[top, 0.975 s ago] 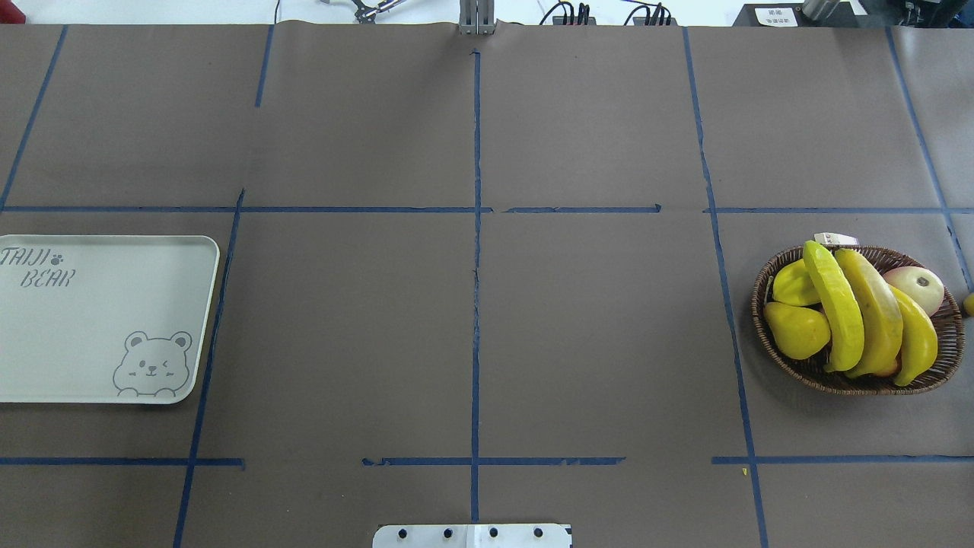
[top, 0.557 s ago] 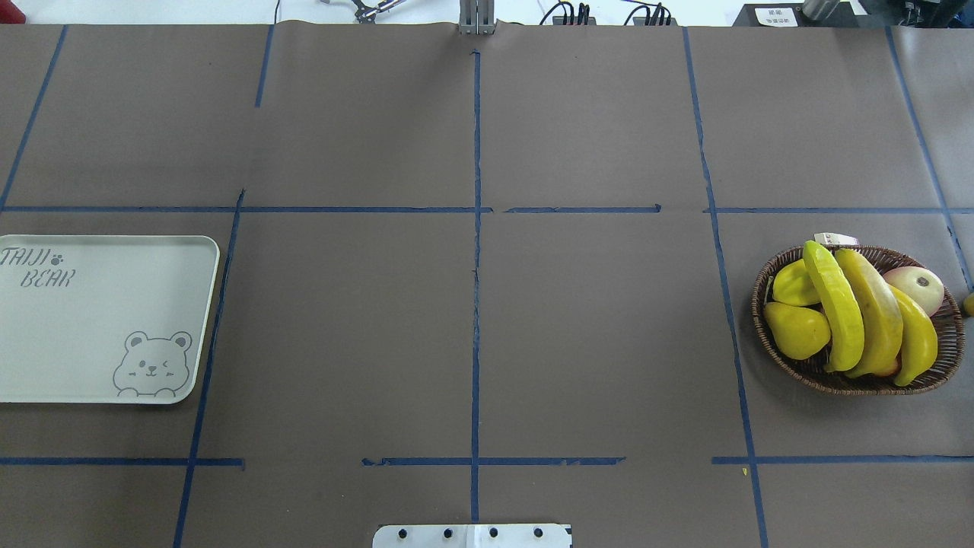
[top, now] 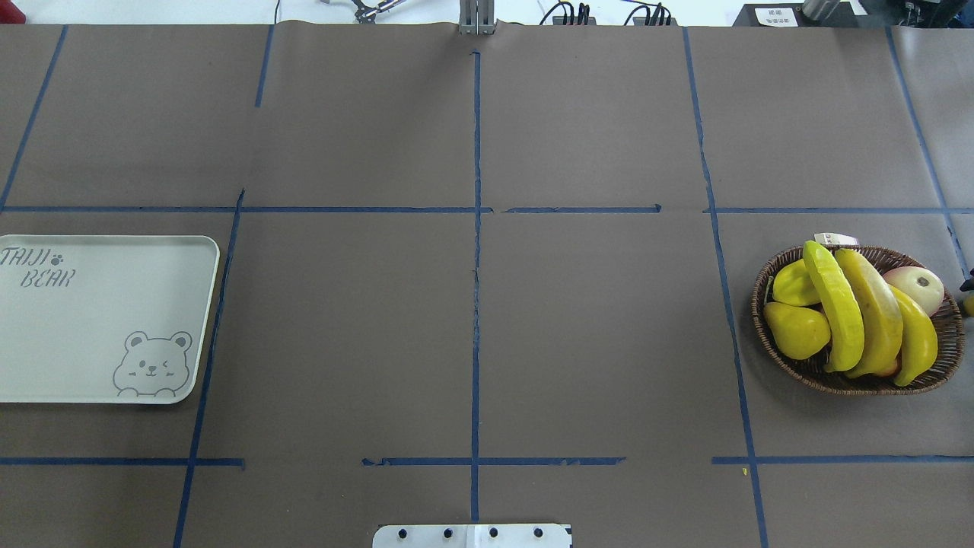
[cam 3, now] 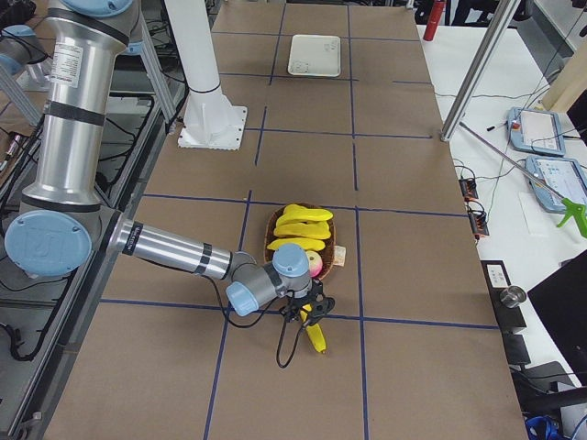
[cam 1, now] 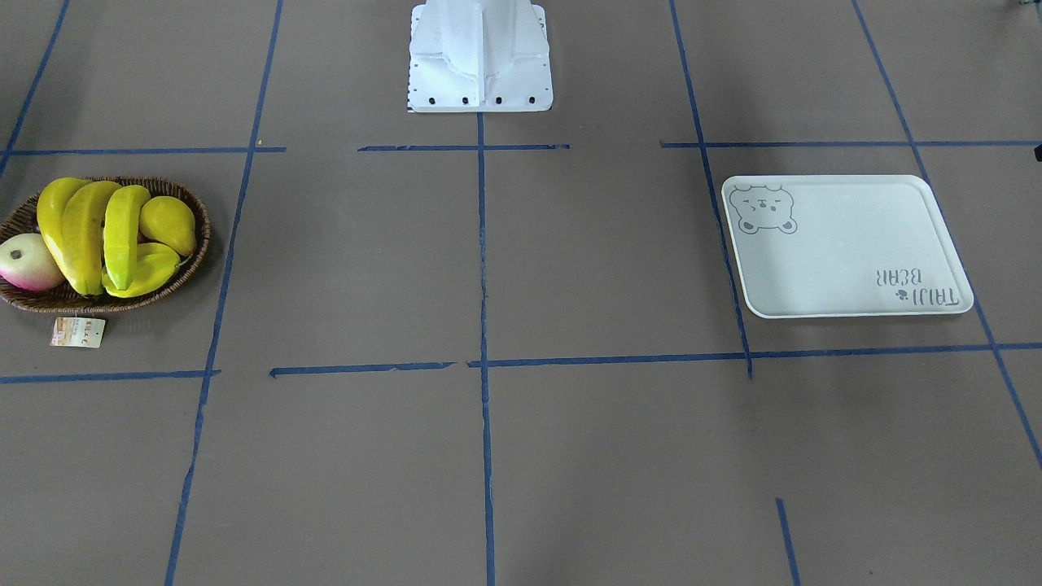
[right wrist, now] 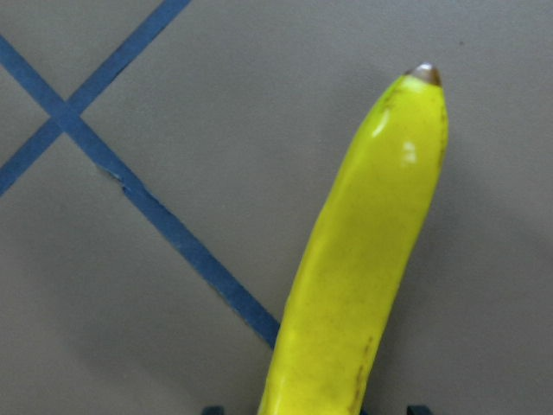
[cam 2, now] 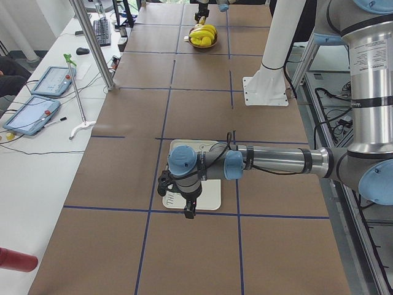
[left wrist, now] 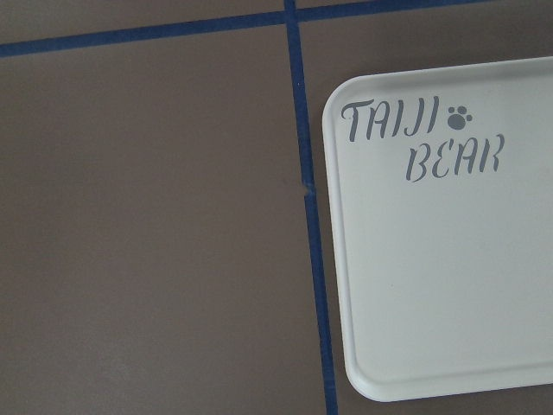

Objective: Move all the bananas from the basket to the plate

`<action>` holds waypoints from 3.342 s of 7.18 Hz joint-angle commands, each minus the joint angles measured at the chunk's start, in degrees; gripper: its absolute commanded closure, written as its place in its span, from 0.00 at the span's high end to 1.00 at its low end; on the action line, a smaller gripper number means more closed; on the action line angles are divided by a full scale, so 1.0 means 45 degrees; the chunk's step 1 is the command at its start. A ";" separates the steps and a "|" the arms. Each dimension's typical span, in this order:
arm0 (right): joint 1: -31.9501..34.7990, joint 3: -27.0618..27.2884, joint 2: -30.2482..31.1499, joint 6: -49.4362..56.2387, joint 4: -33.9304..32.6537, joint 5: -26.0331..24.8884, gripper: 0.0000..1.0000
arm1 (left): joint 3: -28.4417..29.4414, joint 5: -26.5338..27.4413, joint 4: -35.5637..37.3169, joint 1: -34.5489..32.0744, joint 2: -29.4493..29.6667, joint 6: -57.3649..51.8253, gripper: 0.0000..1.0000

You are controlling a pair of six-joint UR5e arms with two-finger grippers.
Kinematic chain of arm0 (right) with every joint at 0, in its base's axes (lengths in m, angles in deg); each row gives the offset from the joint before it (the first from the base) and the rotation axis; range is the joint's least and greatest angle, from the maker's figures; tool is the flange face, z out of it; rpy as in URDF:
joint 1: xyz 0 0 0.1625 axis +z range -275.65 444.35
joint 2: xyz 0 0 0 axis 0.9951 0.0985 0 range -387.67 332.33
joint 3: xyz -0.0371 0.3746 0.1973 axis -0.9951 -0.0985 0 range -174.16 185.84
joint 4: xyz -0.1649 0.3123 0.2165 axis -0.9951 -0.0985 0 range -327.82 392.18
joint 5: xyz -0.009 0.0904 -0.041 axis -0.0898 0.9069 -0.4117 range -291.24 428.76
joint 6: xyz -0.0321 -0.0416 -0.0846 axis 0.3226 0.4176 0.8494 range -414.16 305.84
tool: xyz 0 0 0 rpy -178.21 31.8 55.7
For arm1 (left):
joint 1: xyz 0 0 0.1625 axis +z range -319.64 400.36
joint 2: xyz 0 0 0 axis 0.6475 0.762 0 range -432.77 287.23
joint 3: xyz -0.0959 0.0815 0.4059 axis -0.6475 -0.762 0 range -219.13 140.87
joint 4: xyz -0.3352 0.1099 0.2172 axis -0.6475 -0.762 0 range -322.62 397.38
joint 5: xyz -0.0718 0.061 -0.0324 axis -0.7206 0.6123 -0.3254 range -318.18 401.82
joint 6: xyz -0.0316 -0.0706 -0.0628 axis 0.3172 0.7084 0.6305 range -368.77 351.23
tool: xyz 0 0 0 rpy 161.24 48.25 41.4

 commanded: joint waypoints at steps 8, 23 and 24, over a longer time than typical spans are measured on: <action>0.1107 0.2123 0.0851 0.3729 0.0814 0.1508 0.01 | 0.0000 -0.0019 -0.0007 0.0000 0.0000 0.0000 1.00; -0.4096 0.5114 -0.6525 0.1910 0.0133 -0.0025 0.02 | -0.0352 -0.2169 -0.6839 0.6030 0.6885 1.3986 1.00; -0.4487 0.5134 -0.7401 0.1886 -0.0914 -0.0337 0.02 | -0.0100 -0.2129 -0.6842 0.6557 0.7784 1.4913 1.00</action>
